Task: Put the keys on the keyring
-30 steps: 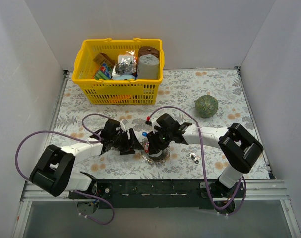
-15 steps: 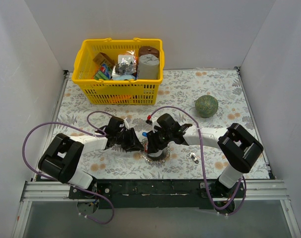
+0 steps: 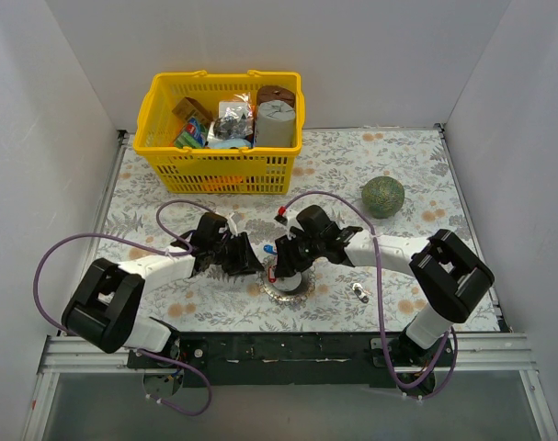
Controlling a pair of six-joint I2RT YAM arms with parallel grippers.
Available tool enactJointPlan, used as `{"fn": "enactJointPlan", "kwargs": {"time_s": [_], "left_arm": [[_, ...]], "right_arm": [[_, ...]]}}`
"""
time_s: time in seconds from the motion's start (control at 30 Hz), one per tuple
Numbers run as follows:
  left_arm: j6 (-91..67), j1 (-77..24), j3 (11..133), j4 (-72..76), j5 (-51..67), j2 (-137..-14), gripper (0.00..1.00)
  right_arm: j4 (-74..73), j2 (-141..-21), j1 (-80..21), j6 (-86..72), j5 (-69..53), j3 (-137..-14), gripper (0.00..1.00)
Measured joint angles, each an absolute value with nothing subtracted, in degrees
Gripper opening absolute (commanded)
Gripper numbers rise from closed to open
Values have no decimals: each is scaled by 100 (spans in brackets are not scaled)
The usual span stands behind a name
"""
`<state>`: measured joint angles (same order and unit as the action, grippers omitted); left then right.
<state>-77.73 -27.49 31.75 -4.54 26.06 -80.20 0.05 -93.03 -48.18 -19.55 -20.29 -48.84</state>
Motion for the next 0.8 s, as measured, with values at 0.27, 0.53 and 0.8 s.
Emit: {"fn": "enactJointPlan", "kwargs": {"time_s": [0.27,0.53,0.8], "left_arm": [[-7612,-2749,3247,-609,2539,-7944,31],[-7531,-2847,3336,-646,2449,-8086,24],[-7489,-2947,3369,-646,2416,-8219,9]], "right_arm": [[38,-9227,-4687,-1951,-2088,-4856,51],[43,-9218,-4644,-1949,-2119,-4766,50],[51,-9185,-4613,-1935,-2119,-4698,50]]}}
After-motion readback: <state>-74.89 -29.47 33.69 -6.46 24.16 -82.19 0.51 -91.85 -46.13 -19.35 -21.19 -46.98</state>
